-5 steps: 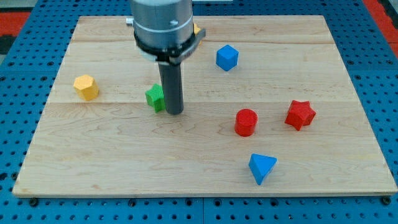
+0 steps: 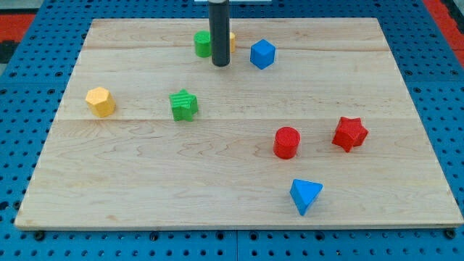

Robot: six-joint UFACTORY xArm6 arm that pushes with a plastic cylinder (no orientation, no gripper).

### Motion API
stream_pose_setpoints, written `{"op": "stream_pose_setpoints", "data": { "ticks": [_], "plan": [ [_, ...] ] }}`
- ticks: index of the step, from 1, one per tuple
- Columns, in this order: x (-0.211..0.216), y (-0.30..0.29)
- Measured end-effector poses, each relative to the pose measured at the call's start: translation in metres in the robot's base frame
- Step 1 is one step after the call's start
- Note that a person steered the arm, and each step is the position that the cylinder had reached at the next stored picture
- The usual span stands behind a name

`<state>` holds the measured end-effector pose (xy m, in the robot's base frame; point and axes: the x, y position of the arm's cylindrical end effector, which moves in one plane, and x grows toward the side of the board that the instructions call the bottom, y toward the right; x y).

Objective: Push the blue cube to the right side of the board

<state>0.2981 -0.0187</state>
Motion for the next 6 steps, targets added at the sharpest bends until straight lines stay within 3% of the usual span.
{"op": "stream_pose_setpoints", "data": {
  "ticks": [1,4,5,6],
  "plan": [
    [-0.005,0.055],
    [-0.033,0.109],
    [-0.025,0.117],
    [0.037,0.126]
  ]
}}
